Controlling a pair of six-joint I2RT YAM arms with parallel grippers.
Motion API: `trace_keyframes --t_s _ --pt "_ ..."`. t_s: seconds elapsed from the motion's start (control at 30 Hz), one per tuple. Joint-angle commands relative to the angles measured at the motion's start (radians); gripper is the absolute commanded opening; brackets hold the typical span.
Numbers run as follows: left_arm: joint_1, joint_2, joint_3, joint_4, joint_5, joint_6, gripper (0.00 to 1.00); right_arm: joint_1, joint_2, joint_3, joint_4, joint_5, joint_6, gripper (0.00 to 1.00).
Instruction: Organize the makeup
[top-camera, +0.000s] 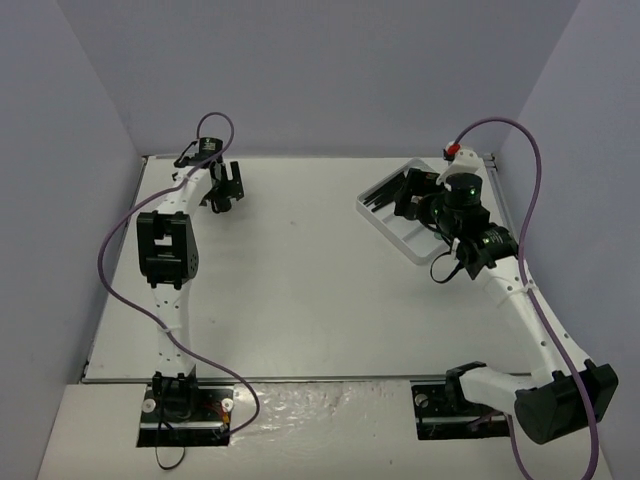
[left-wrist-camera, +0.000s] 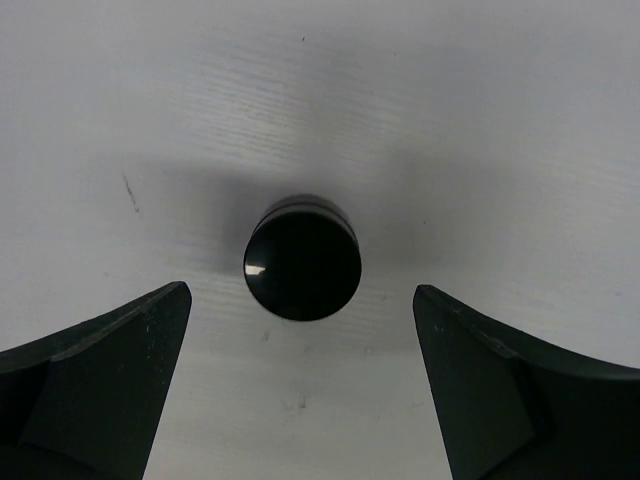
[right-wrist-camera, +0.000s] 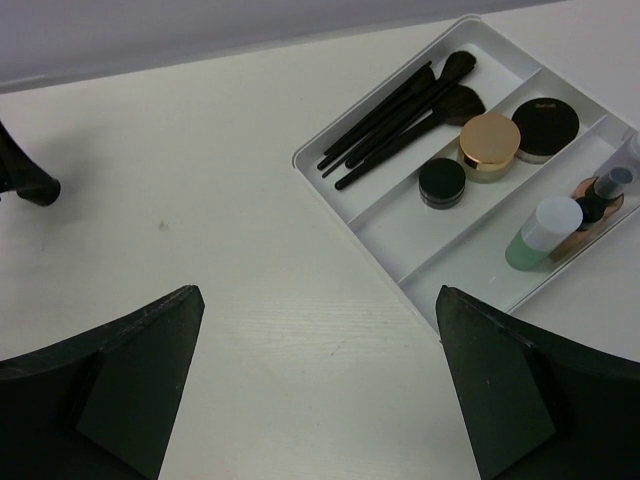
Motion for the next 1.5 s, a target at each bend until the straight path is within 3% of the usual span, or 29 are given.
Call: trace_keyframes --t_s 0.0,0.07,0.17,0.3,0.37,0.43,0.7,0.97,1.1,1.37,1.47 --pt "0.008 0.027 0.117 -0.016 0.011 0.025 0.83 -0.004 -0.057 -0.022 0.057 -0.053 0.005 1.0" --pt "0.008 0.05 0.138 -0.02 0.009 0.029 0.75 -0.003 -0.069 -0.029 0.056 -0.052 0.004 1.0" --pt "0.009 0.068 0.15 -0.022 0.002 0.033 0.56 -0.003 -0.078 -0.035 0.053 -0.044 0.0 1.0" --pt "0.007 0.048 0.116 -0.001 0.0 0.038 0.14 -0.003 -0.07 -0.039 0.05 -0.04 -0.005 1.0" --pt "0.002 0.009 0.056 0.03 0.01 0.045 0.03 -0.003 -0.061 -0.041 0.05 -0.041 -0.003 1.0" --pt "-0.008 -0.044 -0.013 0.057 0.011 0.05 0.0 -0.003 -0.051 -0.041 0.052 -0.048 0.0 1.0" --pt "-0.17 -0.334 -0.379 0.19 0.03 0.041 0.0 -0.002 -0.015 -0.045 0.053 -0.065 -0.022 1.0" --pt "-0.516 -0.521 -0.637 0.267 -0.027 -0.001 0.0 0.007 -0.021 -0.068 0.056 -0.08 -0.054 1.0" --pt "-0.638 -0.547 -0.738 0.314 -0.038 -0.037 0.02 0.01 -0.042 -0.087 0.055 -0.08 -0.07 1.0" --pt "-0.823 -0.504 -0.773 0.353 -0.069 -0.053 0.22 0.01 -0.098 -0.136 0.053 -0.095 -0.069 1.0" --pt "-0.835 -0.508 -0.789 0.367 -0.064 -0.072 0.41 0.012 -0.122 -0.15 0.045 -0.097 -0.075 1.0"
